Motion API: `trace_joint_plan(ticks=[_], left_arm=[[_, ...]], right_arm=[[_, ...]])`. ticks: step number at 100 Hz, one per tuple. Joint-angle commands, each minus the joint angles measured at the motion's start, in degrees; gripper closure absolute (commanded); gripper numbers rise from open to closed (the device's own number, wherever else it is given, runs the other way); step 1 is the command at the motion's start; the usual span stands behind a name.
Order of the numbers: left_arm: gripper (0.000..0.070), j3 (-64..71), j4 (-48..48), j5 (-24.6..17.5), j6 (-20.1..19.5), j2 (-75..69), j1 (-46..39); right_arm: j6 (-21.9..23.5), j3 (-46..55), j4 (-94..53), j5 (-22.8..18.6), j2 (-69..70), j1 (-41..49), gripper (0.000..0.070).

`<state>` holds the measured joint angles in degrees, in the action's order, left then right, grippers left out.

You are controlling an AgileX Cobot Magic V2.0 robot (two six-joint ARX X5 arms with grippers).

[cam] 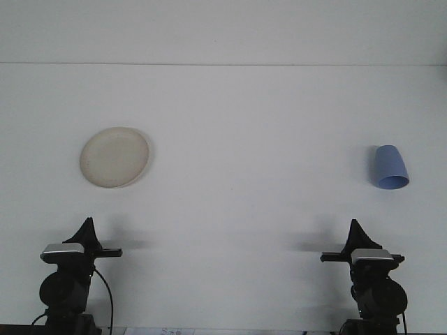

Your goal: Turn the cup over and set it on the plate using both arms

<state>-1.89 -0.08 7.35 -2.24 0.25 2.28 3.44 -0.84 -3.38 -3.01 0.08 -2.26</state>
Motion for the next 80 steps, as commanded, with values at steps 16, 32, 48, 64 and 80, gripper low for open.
trace_joint_plan(ticks=[16,32,48,64,80], left_arm=[[0.0684,1.07,0.59,0.11,-0.52,-0.07,-0.02],[0.0684,1.07,0.59,0.11,-0.52,-0.07,-0.02],[0.0684,1.09,0.59,0.11,-0.50,-0.07,-0.02],[0.0684,1.07,0.59,0.11,-0.52,-0.07,-0.02],[0.0684,1.07,0.59,0.11,-0.52,-0.07,-0.02]], right_arm=[[-0.07,0.11,0.79,-0.02,0.00,-0.02,0.0694],[0.11,0.11,0.81,-0.09,0.00,0.00,0.0694],[4.74,0.11,0.76,-0.28,0.00,0.00,0.0694],[16.22,0.11,1.18,-1.75,0.00,0.00,0.0695],[22.51,-3.72,2.25,-1.49,0.04,0.00,0.0697]])
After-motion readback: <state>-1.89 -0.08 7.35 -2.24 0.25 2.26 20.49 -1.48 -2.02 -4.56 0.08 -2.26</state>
